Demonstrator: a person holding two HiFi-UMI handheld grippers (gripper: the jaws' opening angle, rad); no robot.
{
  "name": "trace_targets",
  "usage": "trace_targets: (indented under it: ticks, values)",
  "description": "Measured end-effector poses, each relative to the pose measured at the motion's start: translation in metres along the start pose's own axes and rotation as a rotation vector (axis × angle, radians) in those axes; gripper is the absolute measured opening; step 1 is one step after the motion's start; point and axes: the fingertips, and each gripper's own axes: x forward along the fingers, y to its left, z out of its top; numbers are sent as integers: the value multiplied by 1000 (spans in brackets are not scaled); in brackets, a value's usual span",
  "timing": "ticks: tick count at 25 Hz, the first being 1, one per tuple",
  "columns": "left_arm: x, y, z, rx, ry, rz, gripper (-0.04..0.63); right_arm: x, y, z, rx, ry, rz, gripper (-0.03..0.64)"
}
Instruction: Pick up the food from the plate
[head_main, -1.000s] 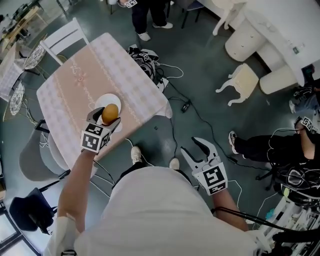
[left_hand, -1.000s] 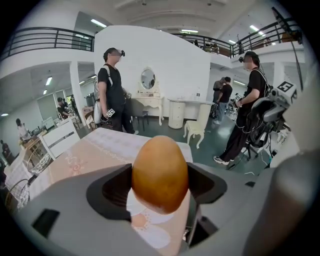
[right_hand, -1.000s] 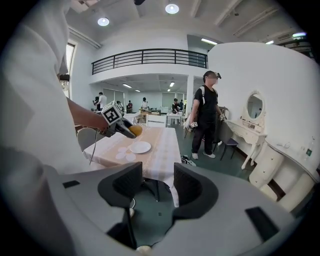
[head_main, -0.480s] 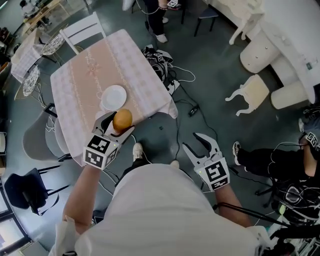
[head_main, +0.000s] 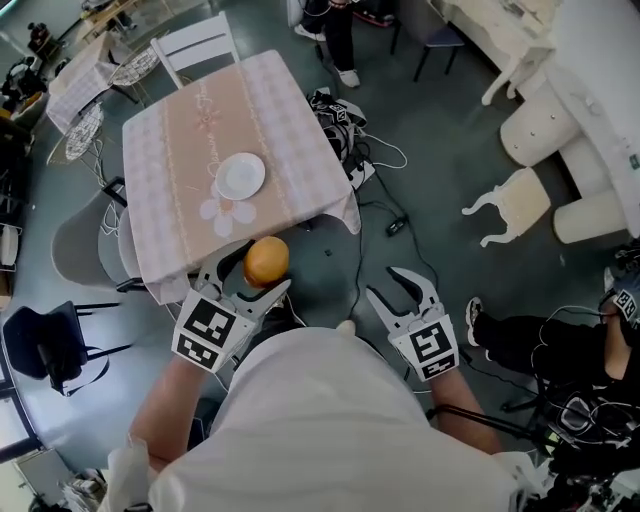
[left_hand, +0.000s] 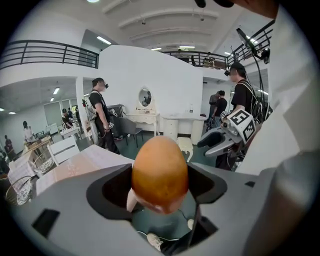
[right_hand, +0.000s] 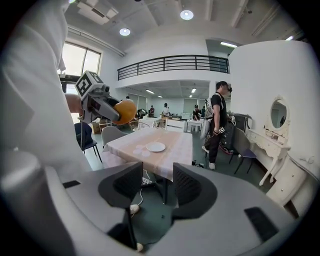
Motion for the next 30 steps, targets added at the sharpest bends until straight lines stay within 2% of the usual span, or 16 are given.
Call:
trace_targets:
  ticks: [14, 23, 30]
  values:
    - [-10, -41, -6, 10, 4, -2, 353, -12, 18, -4, -11, -47, 67, 175]
    - [-9, -37, -7, 11, -1, 2, 353, -7, 19, 2, -31, -67, 66, 126]
    - [-12, -24, -16, -14, -3, 22, 353, 4, 26, 7, -43, -63, 81, 124]
